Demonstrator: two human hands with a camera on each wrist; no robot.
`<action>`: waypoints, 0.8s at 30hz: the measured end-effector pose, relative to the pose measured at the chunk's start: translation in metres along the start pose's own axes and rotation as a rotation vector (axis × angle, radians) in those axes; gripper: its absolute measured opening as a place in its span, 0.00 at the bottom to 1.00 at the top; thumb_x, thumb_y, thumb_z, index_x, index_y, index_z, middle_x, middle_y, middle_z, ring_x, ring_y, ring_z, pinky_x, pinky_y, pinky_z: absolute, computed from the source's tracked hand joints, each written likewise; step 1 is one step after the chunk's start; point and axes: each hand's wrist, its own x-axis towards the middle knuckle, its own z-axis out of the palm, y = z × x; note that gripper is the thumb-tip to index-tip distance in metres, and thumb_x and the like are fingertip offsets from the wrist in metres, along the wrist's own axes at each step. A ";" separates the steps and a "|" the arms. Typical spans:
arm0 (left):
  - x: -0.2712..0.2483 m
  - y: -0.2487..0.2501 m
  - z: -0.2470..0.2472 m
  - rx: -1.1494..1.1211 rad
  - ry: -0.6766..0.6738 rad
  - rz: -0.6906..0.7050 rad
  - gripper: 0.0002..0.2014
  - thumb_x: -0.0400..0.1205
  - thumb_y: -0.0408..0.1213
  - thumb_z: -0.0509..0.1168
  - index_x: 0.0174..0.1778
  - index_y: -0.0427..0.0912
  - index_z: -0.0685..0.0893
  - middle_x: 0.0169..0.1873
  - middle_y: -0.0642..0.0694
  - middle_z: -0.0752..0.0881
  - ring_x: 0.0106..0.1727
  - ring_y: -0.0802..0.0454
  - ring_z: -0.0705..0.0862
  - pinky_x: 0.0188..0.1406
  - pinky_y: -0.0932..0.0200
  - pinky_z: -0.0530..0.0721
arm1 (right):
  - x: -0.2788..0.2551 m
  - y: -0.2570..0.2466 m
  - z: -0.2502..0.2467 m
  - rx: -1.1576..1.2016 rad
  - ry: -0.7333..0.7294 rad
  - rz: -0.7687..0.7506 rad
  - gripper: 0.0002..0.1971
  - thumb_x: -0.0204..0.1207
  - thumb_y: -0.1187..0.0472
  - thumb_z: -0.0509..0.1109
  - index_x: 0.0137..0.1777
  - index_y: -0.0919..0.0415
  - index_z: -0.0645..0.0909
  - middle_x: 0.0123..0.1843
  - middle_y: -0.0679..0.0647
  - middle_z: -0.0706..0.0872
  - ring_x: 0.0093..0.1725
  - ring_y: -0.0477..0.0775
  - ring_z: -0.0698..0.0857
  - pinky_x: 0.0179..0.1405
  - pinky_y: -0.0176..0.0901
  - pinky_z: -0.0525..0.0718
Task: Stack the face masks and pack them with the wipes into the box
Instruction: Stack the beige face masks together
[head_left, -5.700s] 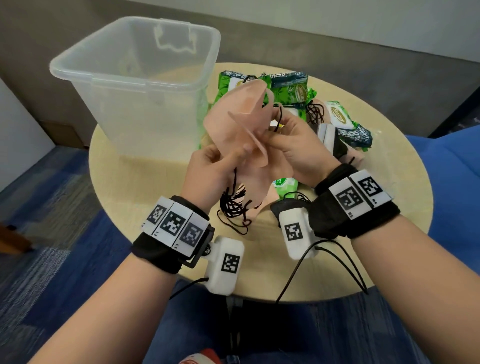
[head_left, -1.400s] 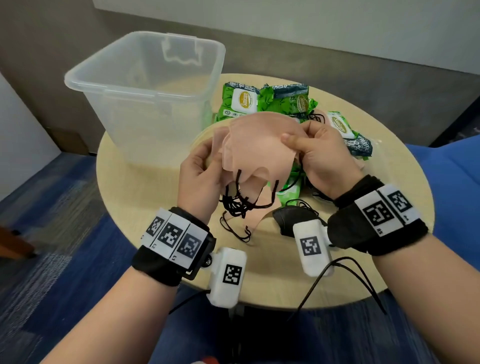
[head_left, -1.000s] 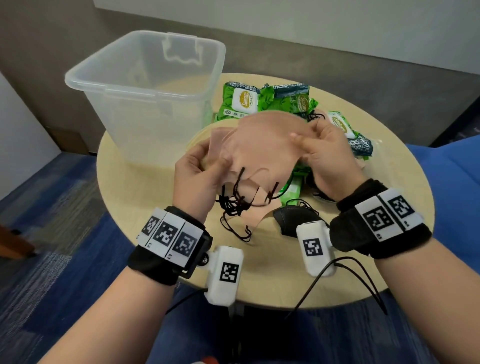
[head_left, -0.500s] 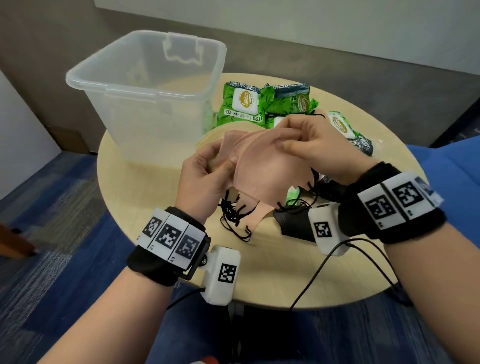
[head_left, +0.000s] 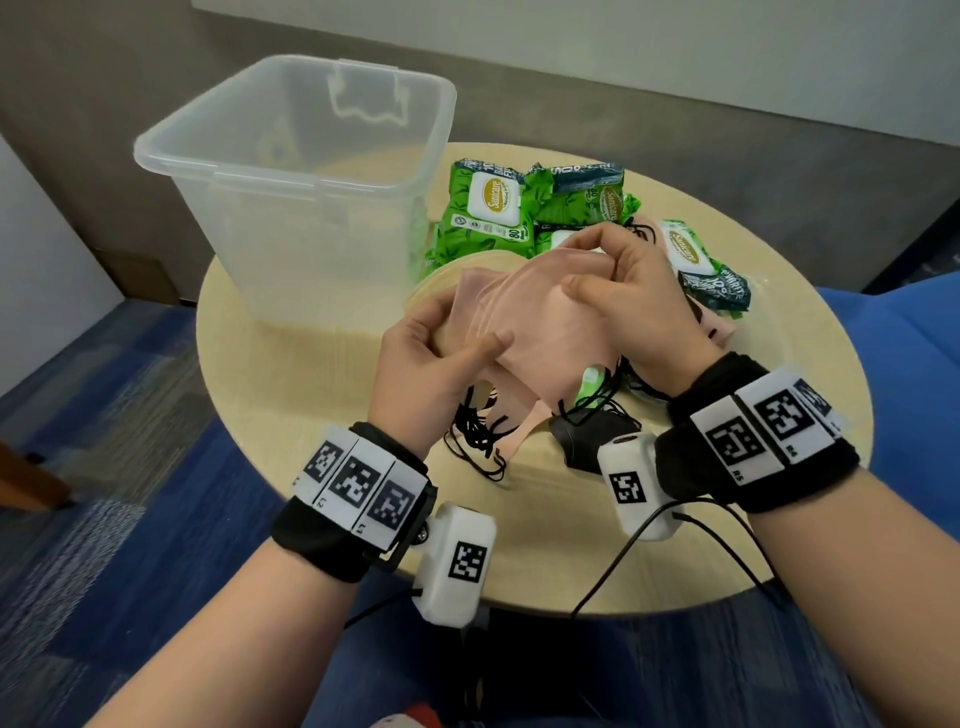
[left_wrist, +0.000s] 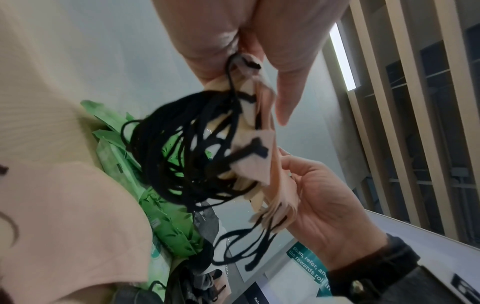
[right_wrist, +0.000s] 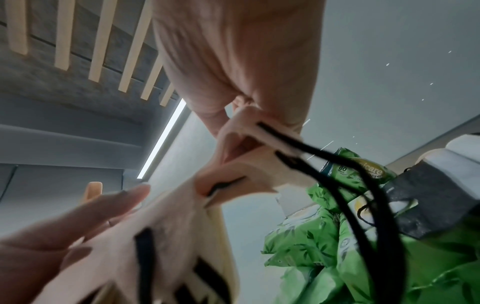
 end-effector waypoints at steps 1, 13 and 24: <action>0.000 0.000 0.000 0.007 0.004 0.000 0.19 0.68 0.34 0.72 0.57 0.39 0.84 0.49 0.47 0.89 0.50 0.56 0.87 0.48 0.62 0.84 | 0.000 0.000 0.000 0.005 0.014 0.001 0.12 0.62 0.65 0.64 0.38 0.44 0.80 0.45 0.53 0.84 0.47 0.54 0.82 0.49 0.53 0.81; 0.009 0.000 -0.009 -0.035 0.041 -0.023 0.13 0.79 0.24 0.64 0.59 0.36 0.82 0.47 0.45 0.88 0.46 0.56 0.86 0.46 0.64 0.84 | 0.002 0.005 -0.013 0.078 0.111 0.088 0.17 0.73 0.78 0.56 0.30 0.58 0.73 0.31 0.54 0.77 0.28 0.38 0.74 0.27 0.31 0.70; 0.012 -0.001 -0.010 -0.025 0.062 -0.017 0.12 0.80 0.28 0.64 0.59 0.34 0.82 0.47 0.45 0.87 0.47 0.57 0.85 0.44 0.67 0.82 | 0.002 0.006 -0.027 -0.062 -0.036 0.213 0.10 0.75 0.72 0.60 0.37 0.60 0.78 0.34 0.54 0.78 0.36 0.47 0.76 0.38 0.38 0.73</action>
